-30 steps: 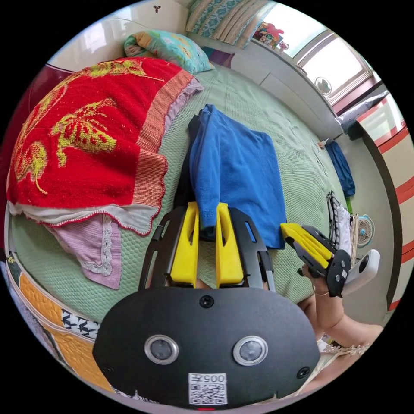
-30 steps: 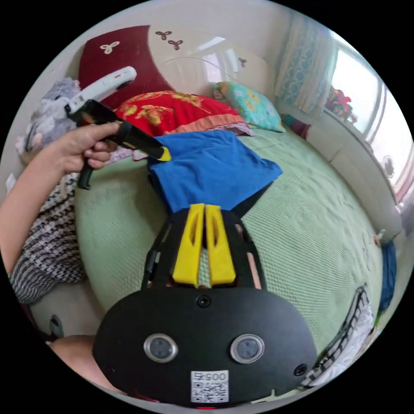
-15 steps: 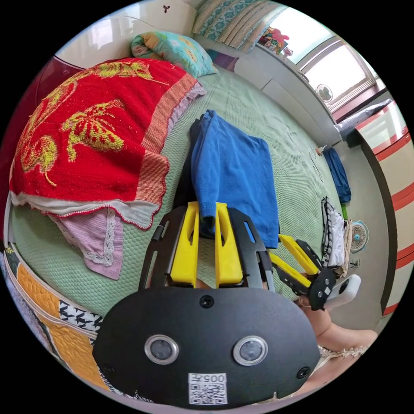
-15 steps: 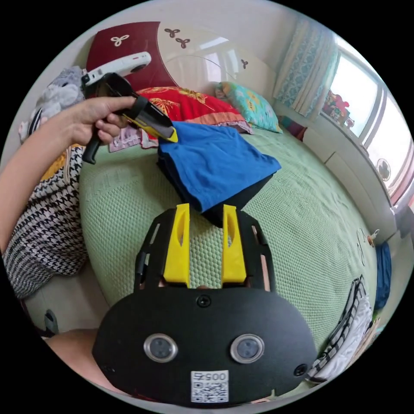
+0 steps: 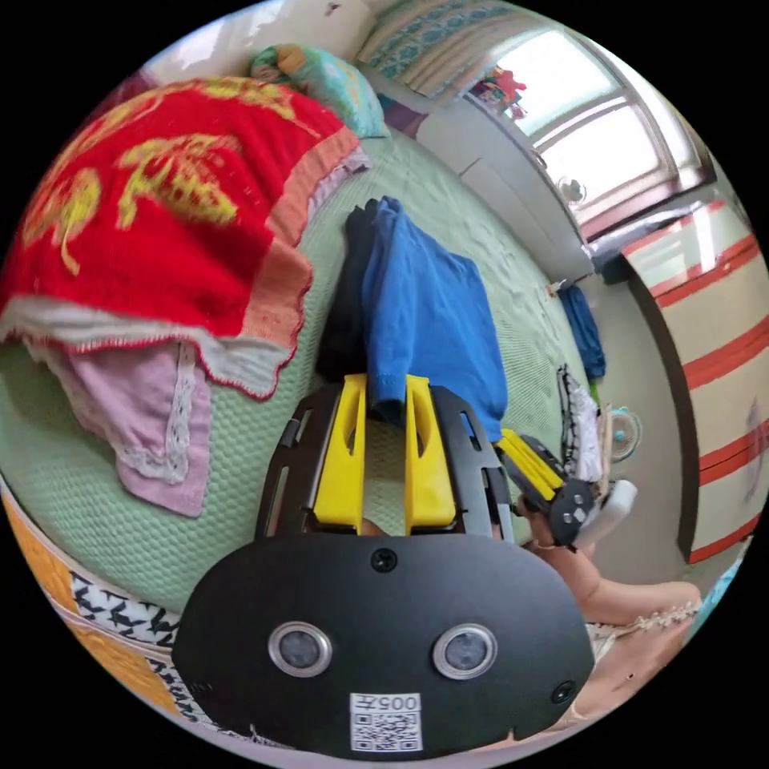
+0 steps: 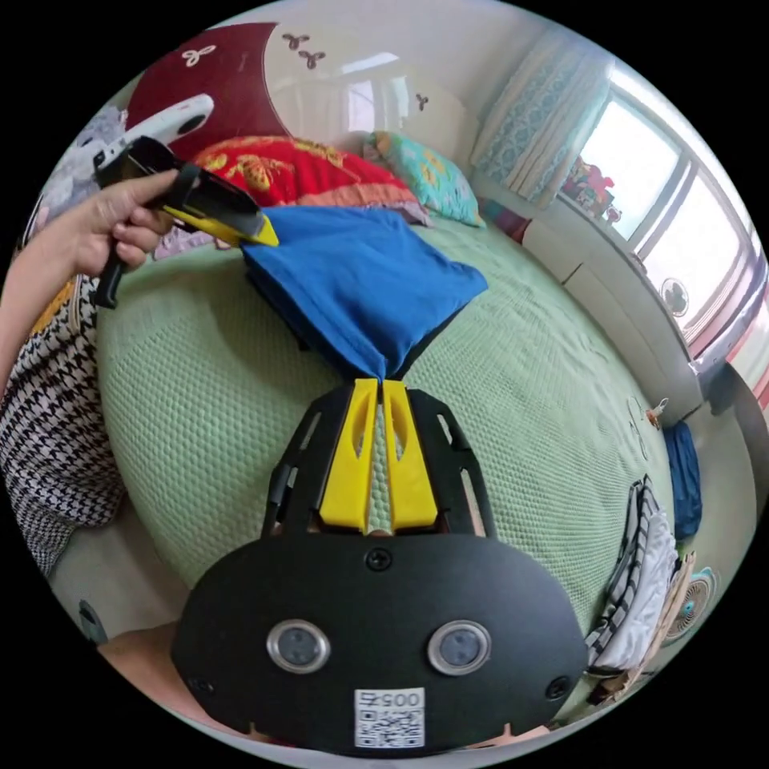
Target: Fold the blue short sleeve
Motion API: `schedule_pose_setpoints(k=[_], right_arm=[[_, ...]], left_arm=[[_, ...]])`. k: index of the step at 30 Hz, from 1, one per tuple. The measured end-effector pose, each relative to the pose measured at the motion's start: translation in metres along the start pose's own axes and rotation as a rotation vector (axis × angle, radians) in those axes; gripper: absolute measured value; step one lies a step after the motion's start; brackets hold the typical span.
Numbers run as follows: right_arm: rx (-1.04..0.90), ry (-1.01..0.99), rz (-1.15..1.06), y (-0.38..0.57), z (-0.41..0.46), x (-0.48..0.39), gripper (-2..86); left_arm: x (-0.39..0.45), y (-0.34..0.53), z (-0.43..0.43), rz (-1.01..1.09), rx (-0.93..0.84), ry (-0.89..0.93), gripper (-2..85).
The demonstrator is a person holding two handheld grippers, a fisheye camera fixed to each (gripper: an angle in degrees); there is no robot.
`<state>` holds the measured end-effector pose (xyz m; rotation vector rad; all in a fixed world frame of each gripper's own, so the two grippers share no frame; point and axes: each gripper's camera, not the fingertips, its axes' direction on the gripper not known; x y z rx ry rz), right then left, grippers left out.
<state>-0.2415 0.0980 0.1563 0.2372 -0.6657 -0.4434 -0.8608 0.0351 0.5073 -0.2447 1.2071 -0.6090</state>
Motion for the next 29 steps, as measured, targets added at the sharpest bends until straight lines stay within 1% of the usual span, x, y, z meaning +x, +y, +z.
schedule_pose_setpoints(k=[2,4,5,6,7,8,9,10,11,13,14,16,17,19,20,22,23,25,29], right_arm=[[0.005,-0.045,-0.008,0.01,-0.014,0.003,-1.3],[-0.008,-0.114,0.006,0.02,-0.025,0.009,-0.6],[-0.015,-0.152,0.032,0.028,-0.035,0.016,0.2],[-0.022,-0.168,0.05,0.032,-0.041,0.02,0.6],[-0.026,-0.194,0.09,0.04,-0.056,0.027,1.3],[-0.001,-0.203,0.129,0.05,-0.077,0.035,1.6],[0.019,-0.2,0.145,0.056,-0.089,0.038,1.7],[0.057,-0.177,0.18,0.068,-0.115,0.046,1.7],[0.076,-0.14,0.224,0.08,-0.141,0.055,1.7],[0.09,-0.095,0.288,0.1,-0.178,0.07,1.5],[0.107,-0.075,0.321,0.114,-0.202,0.082,0.9],[0.12,-0.039,0.369,0.136,-0.236,0.102,0.1],[0.119,-0.001,0.413,0.152,-0.257,0.117,-0.3],[0.11,0.05,0.488,0.177,-0.286,0.141,-0.7],[0.097,0.078,0.545,0.196,-0.303,0.158,-0.8],[0.091,0.125,0.63,0.227,-0.327,0.181,-0.9],[0.088,0.161,0.679,0.25,-0.341,0.194,-0.9],[0.061,0.207,0.743,0.283,-0.358,0.214,-0.7],[0.022,0.296,0.869,0.356,-0.391,0.255,0.9]], left_arm=[[0.008,0.025,-0.003,0.0,0.018,-0.079,7.3],[0.023,0.058,-0.004,-0.032,0.019,-0.215,5.7],[0.029,0.066,-0.004,-0.039,0.019,-0.239,5.2],[0.049,0.085,-0.004,-0.028,0.04,-0.285,4.0],[0.078,0.103,-0.002,0.026,0.064,-0.326,2.2],[0.094,0.113,0.0,0.056,0.075,-0.343,1.3],[0.132,0.133,0.006,0.119,0.099,-0.358,0.7],[0.176,0.155,0.015,0.197,0.128,-0.358,0.3],[0.2,0.166,0.021,0.238,0.14,-0.353,0.1],[0.296,0.21,0.052,0.382,0.163,-0.338,-0.1],[0.321,0.222,0.062,0.418,0.165,-0.332,-0.1],[0.415,0.271,0.106,0.559,0.193,-0.282,0.3],[0.436,0.283,0.118,0.582,0.197,-0.276,0.4],[0.511,0.327,0.174,0.632,0.178,-0.264,2.4],[0.527,0.337,0.189,0.636,0.17,-0.257,3.3],[0.584,0.375,0.246,0.634,0.136,-0.226,5.3],[0.597,0.384,0.26,0.639,0.123,-0.224,5.7],[0.646,0.42,0.314,0.671,0.069,-0.184,6.8],[0.706,0.464,0.386,0.717,-0.005,-0.11,7.3]])
